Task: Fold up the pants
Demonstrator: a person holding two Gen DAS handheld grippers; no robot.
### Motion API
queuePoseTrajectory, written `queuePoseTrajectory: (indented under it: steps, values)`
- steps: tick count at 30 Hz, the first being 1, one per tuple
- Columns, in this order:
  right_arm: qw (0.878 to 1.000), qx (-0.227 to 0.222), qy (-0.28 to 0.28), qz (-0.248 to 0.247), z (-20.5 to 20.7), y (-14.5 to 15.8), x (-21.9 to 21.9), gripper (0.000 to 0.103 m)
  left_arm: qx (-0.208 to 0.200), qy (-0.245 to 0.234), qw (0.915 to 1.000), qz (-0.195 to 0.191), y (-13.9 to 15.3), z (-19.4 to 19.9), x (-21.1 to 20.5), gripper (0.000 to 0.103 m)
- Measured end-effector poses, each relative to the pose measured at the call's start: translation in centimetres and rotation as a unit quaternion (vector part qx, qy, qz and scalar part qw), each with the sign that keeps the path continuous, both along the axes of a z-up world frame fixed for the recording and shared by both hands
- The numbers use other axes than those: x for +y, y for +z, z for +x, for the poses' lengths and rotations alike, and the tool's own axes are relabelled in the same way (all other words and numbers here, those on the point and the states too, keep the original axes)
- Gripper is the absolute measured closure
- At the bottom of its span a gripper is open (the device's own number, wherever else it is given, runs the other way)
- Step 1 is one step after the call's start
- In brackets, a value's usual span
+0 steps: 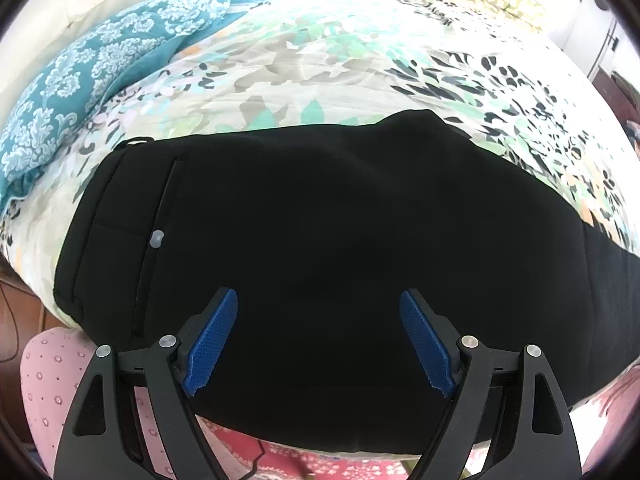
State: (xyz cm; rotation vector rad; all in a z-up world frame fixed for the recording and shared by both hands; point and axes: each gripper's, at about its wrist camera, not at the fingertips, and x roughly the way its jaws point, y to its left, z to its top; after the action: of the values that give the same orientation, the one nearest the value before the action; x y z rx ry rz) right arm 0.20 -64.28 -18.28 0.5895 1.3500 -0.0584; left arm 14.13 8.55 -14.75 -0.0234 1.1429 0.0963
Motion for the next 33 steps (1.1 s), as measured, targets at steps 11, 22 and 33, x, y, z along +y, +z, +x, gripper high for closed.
queuePoseTrajectory:
  steps: [11,22,33]
  values:
    - [0.978,-0.131,-0.067,0.149,-2.1,3.8,2.3,0.088,0.000,0.024,0.9994,-0.025,0.0,0.1,1.2,0.018]
    - [0.898,-0.234,-0.027,0.372,3.8,5.1,21.6,0.088,-0.005,0.015,0.9989,-0.043,-0.4,0.4,0.9,0.018]
    - [0.952,-0.167,0.195,0.168,11.8,2.5,50.9,0.074,-0.020,0.000,0.9984,-0.053,0.1,-0.1,1.3,0.018]
